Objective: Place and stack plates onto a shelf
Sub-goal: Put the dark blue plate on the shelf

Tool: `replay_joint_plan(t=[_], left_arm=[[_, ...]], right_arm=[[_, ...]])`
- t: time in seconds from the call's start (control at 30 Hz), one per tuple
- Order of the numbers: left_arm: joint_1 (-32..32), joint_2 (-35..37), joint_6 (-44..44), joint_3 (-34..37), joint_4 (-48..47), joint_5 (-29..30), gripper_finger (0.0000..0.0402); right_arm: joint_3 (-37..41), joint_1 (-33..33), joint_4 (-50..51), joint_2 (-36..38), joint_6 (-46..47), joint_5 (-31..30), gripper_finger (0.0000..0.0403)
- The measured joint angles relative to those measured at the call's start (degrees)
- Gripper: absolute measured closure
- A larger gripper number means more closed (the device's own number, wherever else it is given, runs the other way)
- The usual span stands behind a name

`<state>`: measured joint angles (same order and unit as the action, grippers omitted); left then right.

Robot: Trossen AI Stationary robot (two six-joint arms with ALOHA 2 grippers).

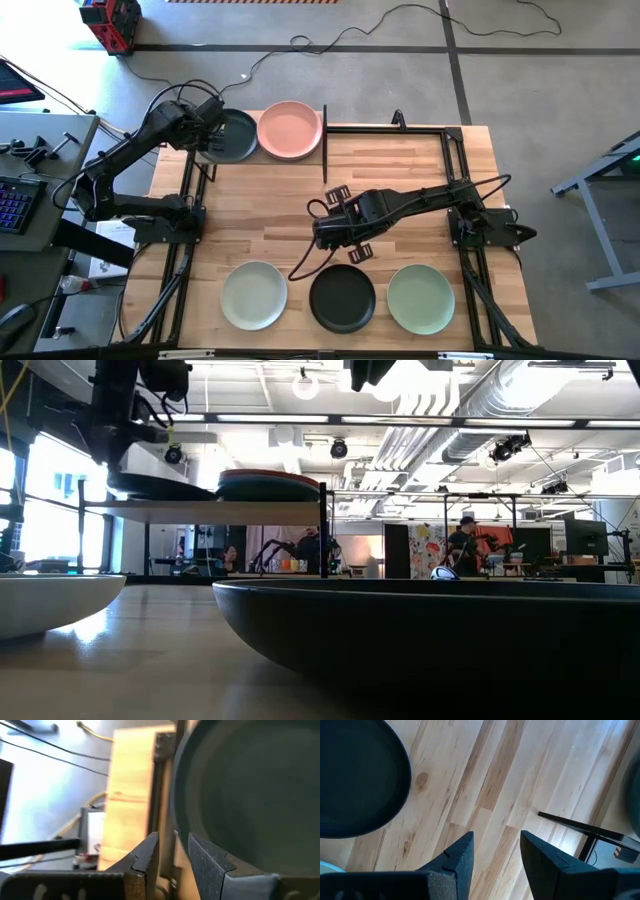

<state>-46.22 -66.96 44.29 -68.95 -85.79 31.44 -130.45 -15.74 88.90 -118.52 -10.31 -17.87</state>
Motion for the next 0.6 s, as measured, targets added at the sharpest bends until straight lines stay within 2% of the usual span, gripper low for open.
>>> replay_joint_plan(t=[0.27, 0.6], left_arm=[[-2.37, 0.00, -0.60, 0.00, -0.07, 6.70, 0.0308], [-7.18, -3.42, -4.97, 0.00, 0.37, 4.80, 0.0308]], right_arm=[[0.00, 0.00, 0.00, 0.00, 0.00, 0.00, 0.0264], [0.01, 0.59, -0.42, -0.02, 0.00, -0.85, 0.0264]])
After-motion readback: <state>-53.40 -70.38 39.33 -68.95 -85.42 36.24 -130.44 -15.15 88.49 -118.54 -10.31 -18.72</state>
